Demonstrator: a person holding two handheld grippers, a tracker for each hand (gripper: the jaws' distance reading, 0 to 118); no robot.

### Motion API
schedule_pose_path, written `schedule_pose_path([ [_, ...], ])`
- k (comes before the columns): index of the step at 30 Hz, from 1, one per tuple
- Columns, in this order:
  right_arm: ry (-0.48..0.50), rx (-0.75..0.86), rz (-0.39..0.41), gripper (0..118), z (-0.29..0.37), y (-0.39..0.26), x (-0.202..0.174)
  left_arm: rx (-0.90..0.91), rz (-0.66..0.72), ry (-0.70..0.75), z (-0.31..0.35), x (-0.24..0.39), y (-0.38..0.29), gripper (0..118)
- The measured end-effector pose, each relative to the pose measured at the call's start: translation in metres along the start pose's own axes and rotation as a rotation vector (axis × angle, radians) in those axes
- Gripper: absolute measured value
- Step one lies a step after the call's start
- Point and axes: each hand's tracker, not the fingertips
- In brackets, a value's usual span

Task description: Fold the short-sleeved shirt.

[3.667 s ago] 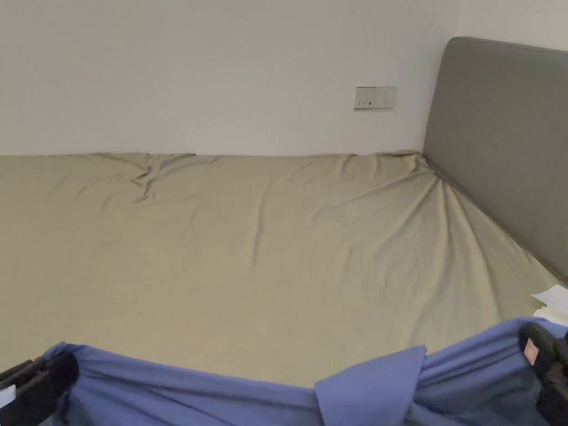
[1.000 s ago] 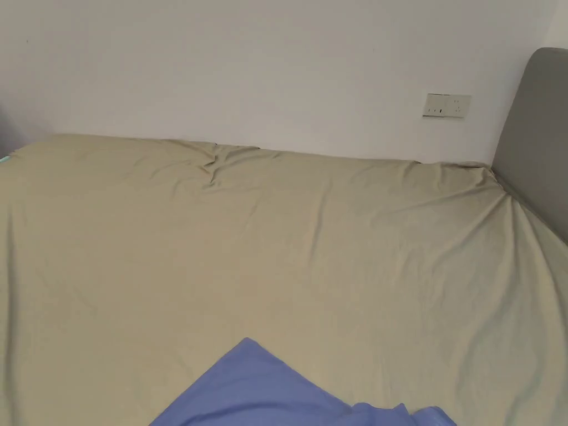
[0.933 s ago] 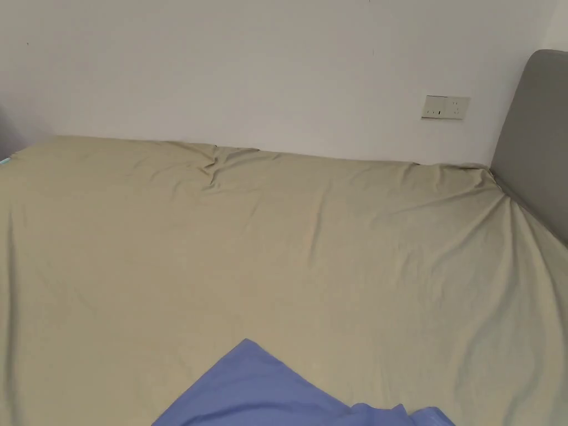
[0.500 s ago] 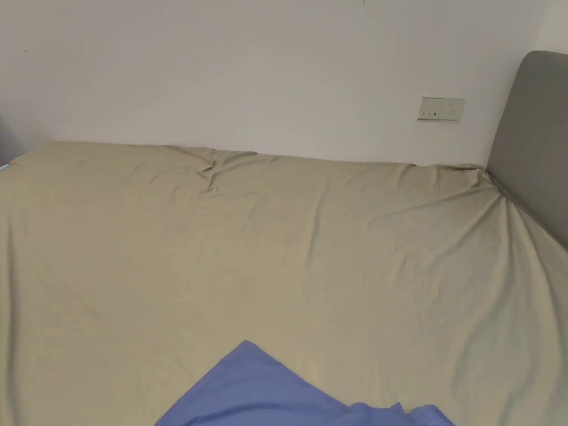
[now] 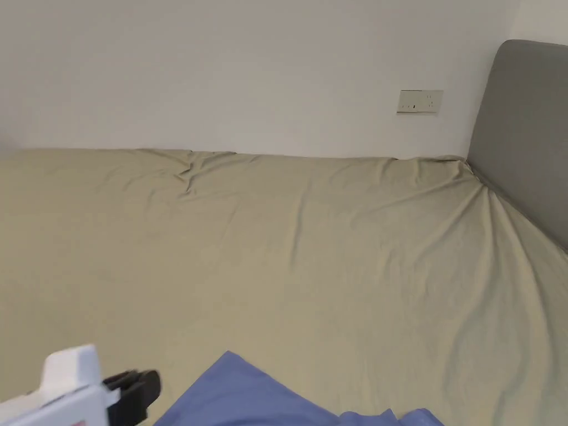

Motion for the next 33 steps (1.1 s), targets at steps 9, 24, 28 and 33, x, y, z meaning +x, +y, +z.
schedule_pose_path([
  [9, -0.081, -0.049, -0.034, 1, -0.003, -0.012, -0.004, -0.252, -0.206, -0.075, -0.162, 0.033, 0.048, 104],
  [24, -0.104, -0.112, -0.023, 1, -0.016, -0.025, 0.014, -0.433, -0.435, -0.061, -0.228, 0.023, -0.012, 34],
  [28, -0.102, -0.120, -0.027, 1, -0.016, -0.030, 0.018, -0.403, -0.464, -0.046, -0.170, 0.093, -0.037, 4],
  [33, -0.128, -0.126, -0.039, 1, -0.013, -0.034, 0.023, -0.363, -0.427, -0.036, -0.181, 0.050, -0.007, 4],
])
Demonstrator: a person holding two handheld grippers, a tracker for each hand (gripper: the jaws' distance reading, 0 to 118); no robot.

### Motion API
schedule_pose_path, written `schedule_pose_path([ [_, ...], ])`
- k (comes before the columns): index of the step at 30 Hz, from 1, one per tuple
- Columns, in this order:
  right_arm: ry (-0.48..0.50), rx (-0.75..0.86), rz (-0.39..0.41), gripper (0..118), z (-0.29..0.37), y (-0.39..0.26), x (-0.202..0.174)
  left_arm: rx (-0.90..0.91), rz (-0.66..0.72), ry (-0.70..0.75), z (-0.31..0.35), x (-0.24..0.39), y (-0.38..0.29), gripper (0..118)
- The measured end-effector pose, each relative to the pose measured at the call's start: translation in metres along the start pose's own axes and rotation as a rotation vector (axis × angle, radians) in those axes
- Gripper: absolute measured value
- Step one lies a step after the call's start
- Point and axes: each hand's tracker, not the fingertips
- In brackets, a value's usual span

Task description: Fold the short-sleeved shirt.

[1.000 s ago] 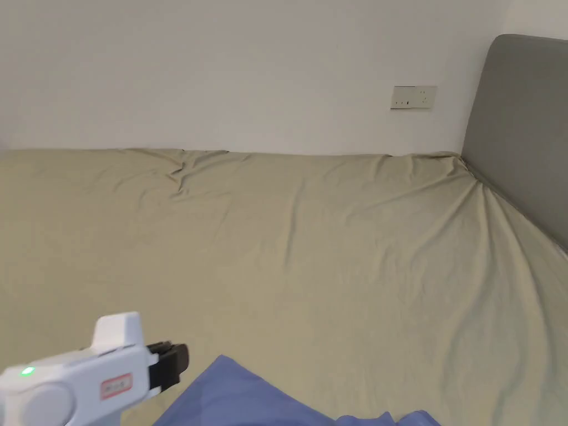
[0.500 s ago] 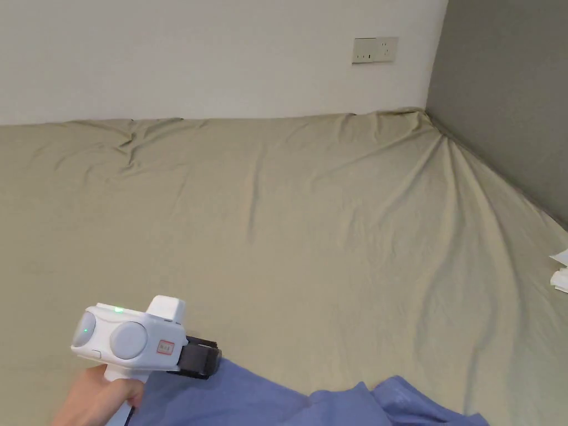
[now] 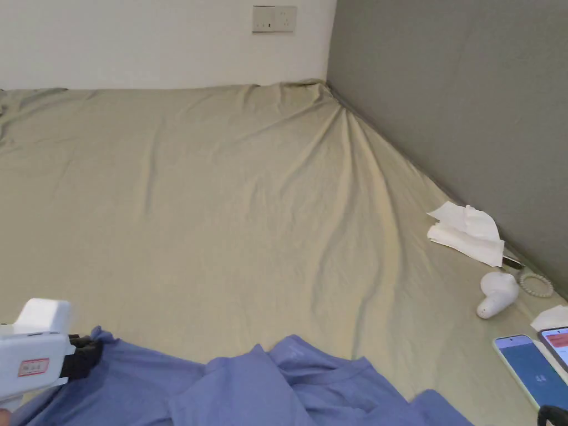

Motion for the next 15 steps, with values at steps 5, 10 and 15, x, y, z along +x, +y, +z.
schedule_pose_path([
  [5, -0.025, -0.086, 0.002, 29, -0.021, -0.001, 0.024, 0.021, 0.068, -0.018, 0.008, 0.000, -0.007, 4],
  [10, 0.061, -0.158, -0.073, 108, -0.058, -0.020, 0.031, 0.018, 0.058, -0.018, 0.012, 0.006, -0.009, 4],
  [15, 0.081, -0.328, -0.073, 82, -0.100, -0.039, 0.033, 0.014, 0.068, -0.027, 0.011, 0.004, -0.008, 4],
])
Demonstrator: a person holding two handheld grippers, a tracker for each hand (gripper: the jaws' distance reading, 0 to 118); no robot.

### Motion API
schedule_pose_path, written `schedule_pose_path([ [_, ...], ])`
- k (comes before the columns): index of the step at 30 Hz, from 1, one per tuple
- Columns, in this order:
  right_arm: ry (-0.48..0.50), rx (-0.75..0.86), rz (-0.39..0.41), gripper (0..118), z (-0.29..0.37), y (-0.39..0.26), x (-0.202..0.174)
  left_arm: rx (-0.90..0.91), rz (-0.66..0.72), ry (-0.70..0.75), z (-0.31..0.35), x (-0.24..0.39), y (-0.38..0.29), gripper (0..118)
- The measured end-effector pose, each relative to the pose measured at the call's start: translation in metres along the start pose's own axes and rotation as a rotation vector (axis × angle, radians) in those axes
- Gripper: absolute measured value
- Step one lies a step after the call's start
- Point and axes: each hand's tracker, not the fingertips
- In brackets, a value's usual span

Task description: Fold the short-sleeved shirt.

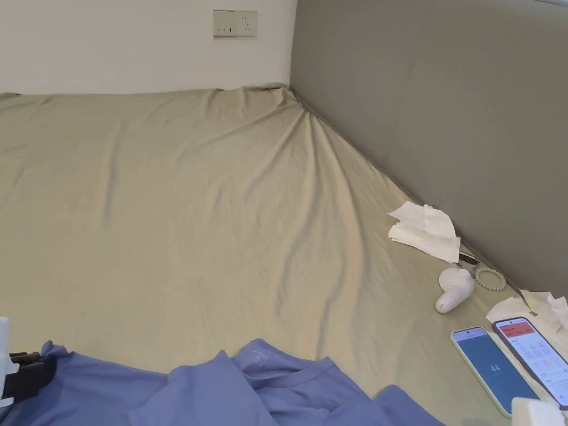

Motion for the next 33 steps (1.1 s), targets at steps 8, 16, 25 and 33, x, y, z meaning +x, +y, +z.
schedule_pose_path([
  [8, 0.046, 0.074, 0.200, 6, 0.020, 0.007, -0.063, 0.101, 0.049, 0.059, 0.026, -0.017, -0.016, 4],
  [16, 0.033, 0.634, 0.298, 6, 0.112, 0.070, -0.089, 0.569, 0.303, 0.084, 0.166, -0.063, -0.030, 4],
  [25, 0.178, 0.753, 0.324, 6, 0.071, 0.174, -0.162, 0.772, 0.343, 0.199, 0.270, -0.072, -0.005, 4],
  [33, 0.178, 0.883, 0.233, 6, 0.043, 0.281, -0.262, 0.682, 0.216, 0.385, 0.252, -0.108, 0.081, 4],
])
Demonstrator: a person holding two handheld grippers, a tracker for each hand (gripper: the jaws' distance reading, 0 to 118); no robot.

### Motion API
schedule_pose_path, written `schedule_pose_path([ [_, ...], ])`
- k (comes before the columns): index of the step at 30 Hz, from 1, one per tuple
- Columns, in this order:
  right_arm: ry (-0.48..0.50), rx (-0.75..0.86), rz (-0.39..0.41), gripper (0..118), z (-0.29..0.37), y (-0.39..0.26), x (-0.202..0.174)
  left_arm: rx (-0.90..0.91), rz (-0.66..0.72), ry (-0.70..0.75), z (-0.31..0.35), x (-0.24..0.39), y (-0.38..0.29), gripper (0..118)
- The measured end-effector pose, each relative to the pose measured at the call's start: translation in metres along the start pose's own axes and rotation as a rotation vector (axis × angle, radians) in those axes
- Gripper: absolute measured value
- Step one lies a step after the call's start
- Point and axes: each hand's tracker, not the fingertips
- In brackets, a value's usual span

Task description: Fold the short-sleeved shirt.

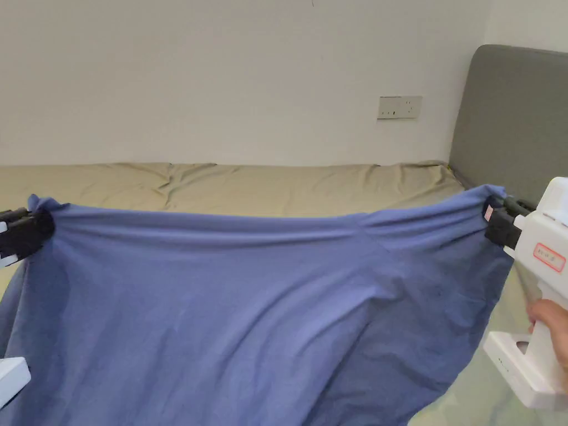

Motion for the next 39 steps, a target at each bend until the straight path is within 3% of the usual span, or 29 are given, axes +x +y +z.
schedule_pose_path([
  [3, -0.017, -0.001, 0.000, 6, -0.034, 0.030, -0.021, 0.027, 0.044, 0.014, -0.025, 0.002, 0.025, 4],
  [6, -0.048, 0.018, -0.055, 6, -0.065, 0.065, -0.037, 0.048, 0.019, 0.029, -0.046, 0.011, 0.057, 4],
  [9, -0.099, 0.053, 0.022, 6, -0.090, 0.105, -0.052, 0.077, -0.013, 0.050, -0.061, 0.019, 0.090, 4],
  [10, -0.067, 0.049, 0.023, 6, -0.097, 0.116, -0.053, 0.089, -0.018, 0.055, -0.066, 0.022, 0.098, 4],
  [12, -0.125, 0.043, 0.084, 6, -0.108, 0.133, -0.061, 0.112, 0.000, 0.065, -0.060, 0.043, 0.111, 4],
  [13, -0.093, 0.044, 0.077, 6, -0.113, 0.140, -0.063, 0.097, -0.005, 0.061, -0.065, 0.047, 0.117, 4],
  [23, -0.135, 0.114, 0.128, 6, -0.127, 0.198, -0.076, 0.101, -0.003, 0.065, -0.090, 0.056, 0.159, 4],
  [28, -0.088, 0.081, 0.111, 6, -0.129, 0.181, -0.067, 0.071, 0.015, 0.057, -0.110, 0.048, 0.148, 4],
  [30, -0.013, 0.056, 0.055, 6, -0.126, 0.165, -0.058, 0.056, 0.006, 0.040, -0.110, 0.042, 0.134, 4],
  [34, 0.007, 0.016, -0.008, 6, -0.102, 0.133, -0.035, -0.001, -0.029, -0.006, -0.098, 0.030, 0.100, 4],
  [35, 0.063, 0.011, 0.031, 6, -0.095, 0.124, -0.028, -0.010, -0.022, -0.018, -0.093, 0.024, 0.091, 4],
  [36, 0.034, -0.023, 0.054, 6, -0.084, 0.115, -0.025, -0.050, -0.020, -0.026, -0.077, 0.028, 0.078, 4],
  [39, 0.111, -0.122, 0.068, 6, -0.043, 0.082, -0.006, -0.077, -0.050, -0.051, -0.047, 0.015, 0.040, 4],
])
